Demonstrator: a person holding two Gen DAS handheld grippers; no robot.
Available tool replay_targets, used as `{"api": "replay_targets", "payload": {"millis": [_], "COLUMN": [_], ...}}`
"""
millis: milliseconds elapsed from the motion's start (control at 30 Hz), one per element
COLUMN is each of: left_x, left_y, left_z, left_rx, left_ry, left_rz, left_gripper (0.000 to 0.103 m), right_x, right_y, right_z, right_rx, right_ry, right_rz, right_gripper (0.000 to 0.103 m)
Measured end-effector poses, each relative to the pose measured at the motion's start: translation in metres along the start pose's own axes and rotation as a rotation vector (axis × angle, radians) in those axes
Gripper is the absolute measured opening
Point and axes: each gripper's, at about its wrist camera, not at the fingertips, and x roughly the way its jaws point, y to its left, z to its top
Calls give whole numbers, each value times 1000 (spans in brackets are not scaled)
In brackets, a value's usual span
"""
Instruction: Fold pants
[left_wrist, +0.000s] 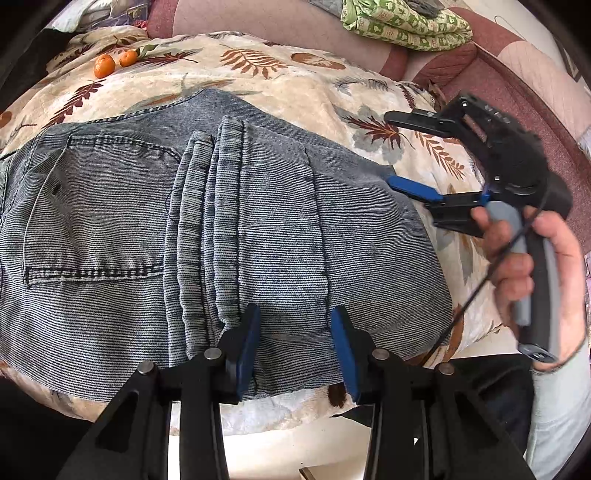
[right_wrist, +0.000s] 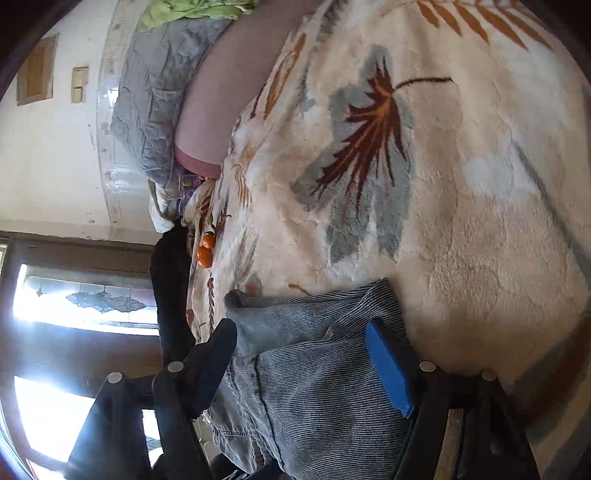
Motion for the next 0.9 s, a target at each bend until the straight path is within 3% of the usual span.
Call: {"api": "replay_targets", "payload": {"millis": [67, 200, 333, 400, 533, 600, 667, 733, 767, 800, 900], "left_x": [0, -1, -2, -3, -4, -5, -7, -16, -23, -34, -71], "left_y": [1, 2, 6, 5, 3, 4, 8, 17, 23, 30, 64], "left_z": [-4, -8, -8, -10, -12, -11, -9, -9, -9, -10, -18], "left_rx": [11, 19, 20, 31, 50, 40, 17, -33, -60, -83, -178], "left_ry": [-5, -9, -17, -18, -24, -25, -27, -42, -59, -89, -216], "left_rz": [5, -10, -18, -9, -3, -16, -44, -78, -104, -117, -125], "left_gripper": [40, 40, 40, 41, 41, 41, 41, 44, 48, 58, 71], "right_x": [-14, -49, -66, -48, -53, -62, -64, -52, -42, -39, -48], "right_y": [18, 38, 17, -5, -11, 4, 15, 10, 0, -8, -6], "right_z": [-11, -52, -95, -108, -112, -115, -120, -124, -125, -126, -126], "right_rx": [-82, -198, -153, -123, -69, -116, -164, -176, -168, -161, -165], "right_ry": [-13, -6, 9, 85, 24, -11, 1, 39, 71, 62, 19], "right_rz": [-49, -42, -37, -119, -81, -61, -46, -100, -139, -114, -68], "right_gripper": [76, 76, 78, 81, 81, 81, 81, 82, 83, 83, 85]}}
